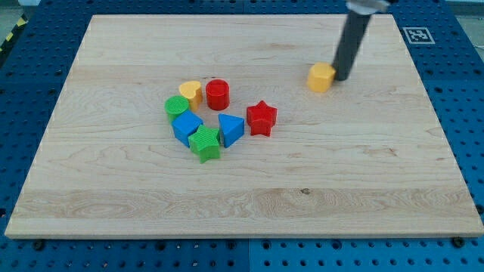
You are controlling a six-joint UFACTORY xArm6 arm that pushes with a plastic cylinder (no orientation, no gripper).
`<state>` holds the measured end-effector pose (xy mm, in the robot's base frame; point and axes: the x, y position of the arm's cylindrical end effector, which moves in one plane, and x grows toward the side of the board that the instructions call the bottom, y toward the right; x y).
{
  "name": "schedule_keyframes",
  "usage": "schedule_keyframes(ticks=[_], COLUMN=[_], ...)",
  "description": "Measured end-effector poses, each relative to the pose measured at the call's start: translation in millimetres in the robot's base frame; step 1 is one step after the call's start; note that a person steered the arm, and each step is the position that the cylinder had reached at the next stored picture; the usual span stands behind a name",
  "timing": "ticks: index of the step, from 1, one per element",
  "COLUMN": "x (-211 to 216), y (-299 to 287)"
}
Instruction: Push yellow hexagon closer to red star
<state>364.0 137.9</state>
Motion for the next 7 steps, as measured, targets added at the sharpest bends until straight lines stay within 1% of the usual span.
schedule_keyframes(ticks=[2, 4, 5, 6, 7], x=[1, 39, 20, 16, 31], y=[-9, -48, -40, -43, -66])
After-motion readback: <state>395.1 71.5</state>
